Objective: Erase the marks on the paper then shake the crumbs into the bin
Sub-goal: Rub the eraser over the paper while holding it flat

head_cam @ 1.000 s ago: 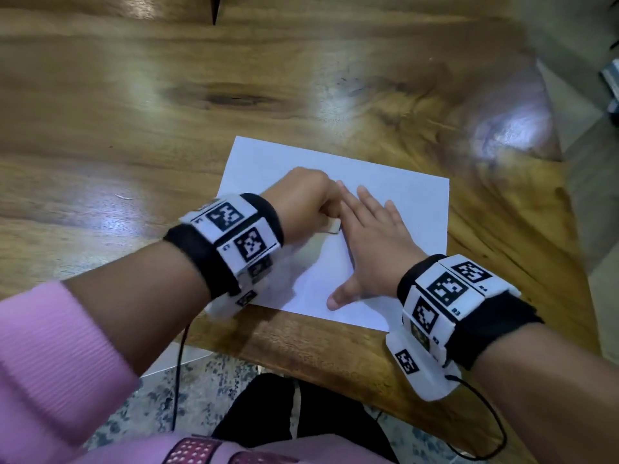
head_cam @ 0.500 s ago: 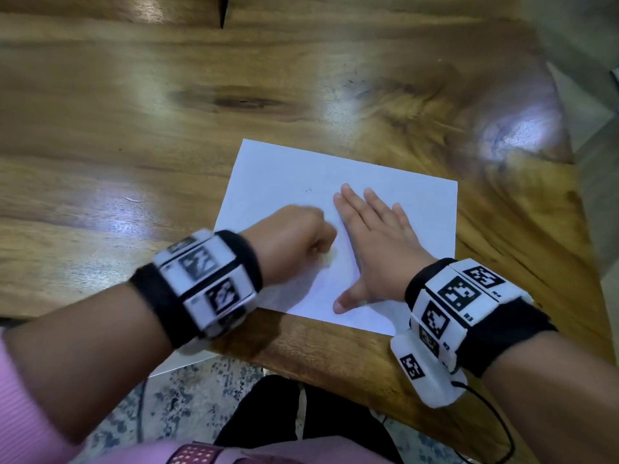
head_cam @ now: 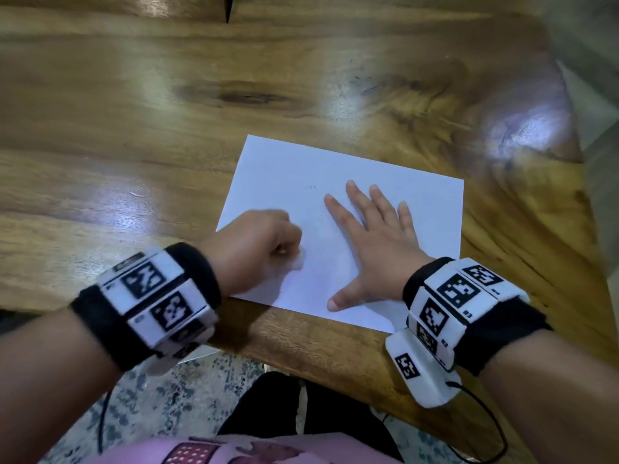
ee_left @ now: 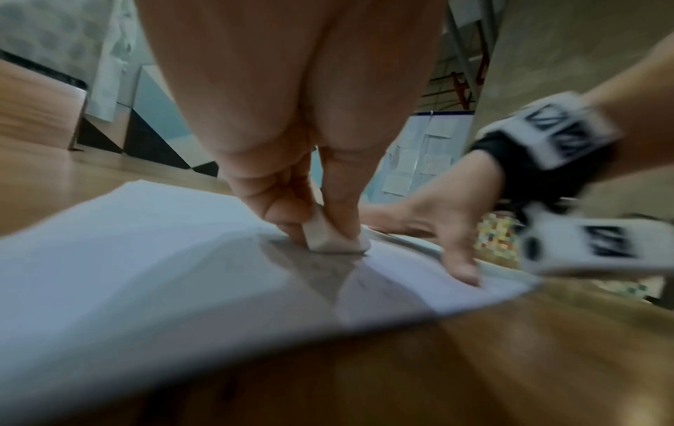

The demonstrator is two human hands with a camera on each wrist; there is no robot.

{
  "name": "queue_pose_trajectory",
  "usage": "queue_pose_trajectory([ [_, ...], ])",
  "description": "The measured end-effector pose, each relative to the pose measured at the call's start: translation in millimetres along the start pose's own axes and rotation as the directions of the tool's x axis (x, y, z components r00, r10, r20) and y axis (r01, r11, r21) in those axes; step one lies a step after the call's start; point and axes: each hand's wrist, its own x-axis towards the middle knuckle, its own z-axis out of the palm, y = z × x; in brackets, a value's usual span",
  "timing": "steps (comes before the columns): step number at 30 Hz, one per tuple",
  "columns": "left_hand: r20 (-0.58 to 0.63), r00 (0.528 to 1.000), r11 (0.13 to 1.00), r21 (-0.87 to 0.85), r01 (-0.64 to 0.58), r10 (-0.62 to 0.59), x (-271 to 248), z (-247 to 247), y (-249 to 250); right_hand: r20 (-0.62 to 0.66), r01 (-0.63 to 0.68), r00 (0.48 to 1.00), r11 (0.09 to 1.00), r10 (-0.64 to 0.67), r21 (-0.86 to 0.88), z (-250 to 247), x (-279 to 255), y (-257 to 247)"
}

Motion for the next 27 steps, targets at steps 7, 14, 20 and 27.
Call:
queue_pose_trajectory([
  [7,0.010,0.999,0.999,0.022,0.032,-0.032,22.6,-7.1,5.8,0.003,-0.018,1.000,1.000,0.018,-0.004,0.7,-0.6,-2.5],
  [14,0.065,0.998,0.998,-0.055,0.018,-0.014,-10.1,0.8,-1.9,0.007,-0.024,1.000,1.000,0.024,-0.001,0.4,-0.8,-2.5],
  [20,-0.004,1.000,0.999,-0.016,0.030,-0.030,18.4,-7.4,0.5,0.004,-0.017,1.000,1.000,0.017,-0.002,1.4,-0.2,-2.4],
  [27,0.109,0.992,0.997,-0.051,-0.056,0.061,-2.0,0.9,1.0,0.005,-0.021,1.000,1.000,0.021,-0.002,0.7,-0.3,-2.4],
])
